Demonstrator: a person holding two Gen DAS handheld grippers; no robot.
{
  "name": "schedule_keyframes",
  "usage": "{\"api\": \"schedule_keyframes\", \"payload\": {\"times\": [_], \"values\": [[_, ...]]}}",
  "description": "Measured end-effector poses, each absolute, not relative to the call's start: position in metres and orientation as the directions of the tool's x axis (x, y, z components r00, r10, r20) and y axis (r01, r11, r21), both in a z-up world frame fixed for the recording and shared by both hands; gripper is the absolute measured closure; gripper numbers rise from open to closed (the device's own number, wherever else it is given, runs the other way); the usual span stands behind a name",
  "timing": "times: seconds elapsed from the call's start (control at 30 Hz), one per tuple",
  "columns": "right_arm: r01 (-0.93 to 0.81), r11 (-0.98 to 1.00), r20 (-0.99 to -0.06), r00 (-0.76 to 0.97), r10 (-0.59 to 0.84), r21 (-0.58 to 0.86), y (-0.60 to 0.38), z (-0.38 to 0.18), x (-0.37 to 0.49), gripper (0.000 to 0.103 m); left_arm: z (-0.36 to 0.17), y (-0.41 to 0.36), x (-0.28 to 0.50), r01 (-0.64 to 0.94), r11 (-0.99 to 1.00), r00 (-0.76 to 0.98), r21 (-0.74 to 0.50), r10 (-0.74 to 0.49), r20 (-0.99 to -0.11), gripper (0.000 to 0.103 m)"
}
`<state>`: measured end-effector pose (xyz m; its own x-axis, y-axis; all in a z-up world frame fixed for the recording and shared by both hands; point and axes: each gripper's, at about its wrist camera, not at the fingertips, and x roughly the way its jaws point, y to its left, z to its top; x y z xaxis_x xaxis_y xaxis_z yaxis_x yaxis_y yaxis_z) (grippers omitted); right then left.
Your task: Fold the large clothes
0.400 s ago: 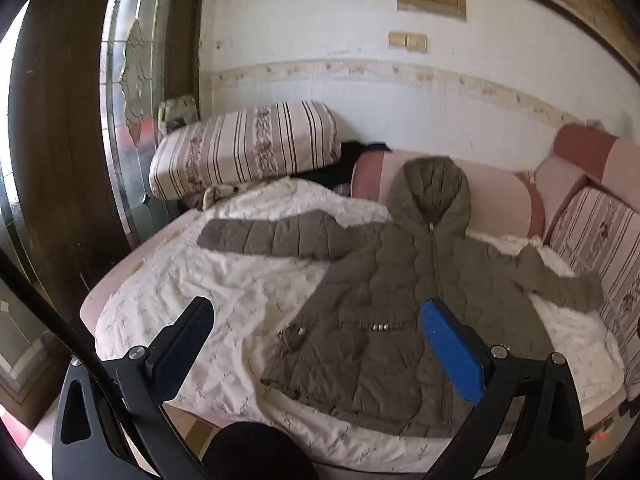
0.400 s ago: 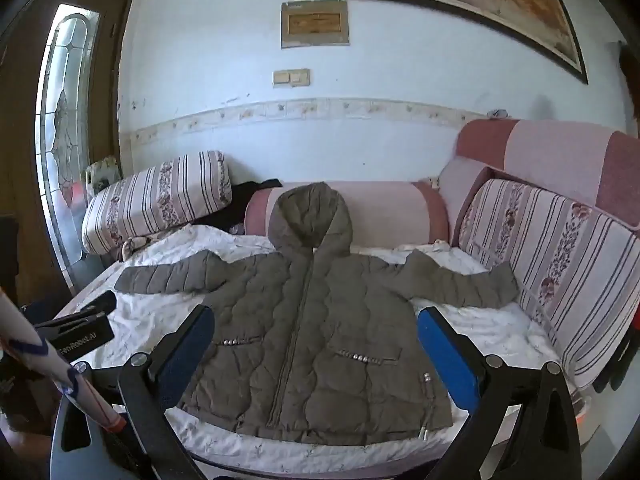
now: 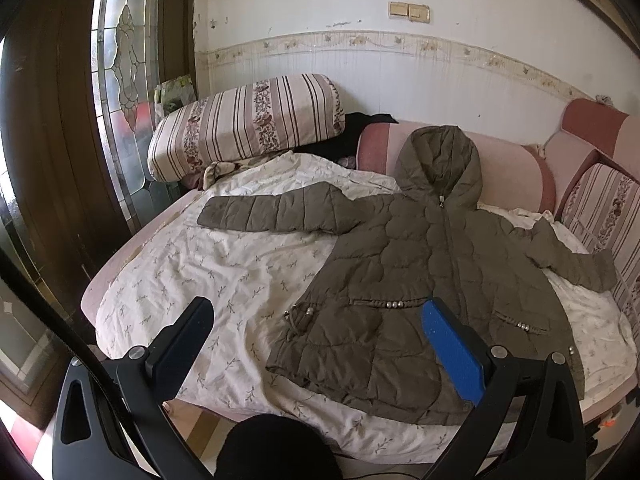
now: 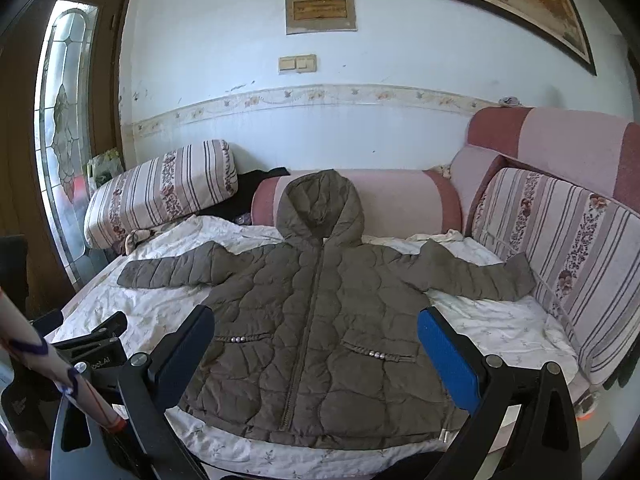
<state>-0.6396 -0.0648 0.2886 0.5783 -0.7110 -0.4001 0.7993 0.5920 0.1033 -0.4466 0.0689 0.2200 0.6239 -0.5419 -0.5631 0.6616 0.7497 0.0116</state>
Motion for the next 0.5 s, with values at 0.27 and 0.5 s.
{"api": "schedule_keyframes", "payload": {"times": [0.27,0.5], "values": [[0.806,0.583,-0.465,0.558,-0.688,0.103,-0.038,0.267,-0.646,0.000,0.209,0.060,-0.440,0.670,0.742,0.605,0.007,-0.541,-0.584,0.000],[0.810,0.586,-0.486,0.524,-0.699,0.031,-0.051,0.262,-0.633,0.000,0.209,0.054,-0.440,0.674,0.739,0.610,0.017,-0.543,-0.578,0.000]]}}
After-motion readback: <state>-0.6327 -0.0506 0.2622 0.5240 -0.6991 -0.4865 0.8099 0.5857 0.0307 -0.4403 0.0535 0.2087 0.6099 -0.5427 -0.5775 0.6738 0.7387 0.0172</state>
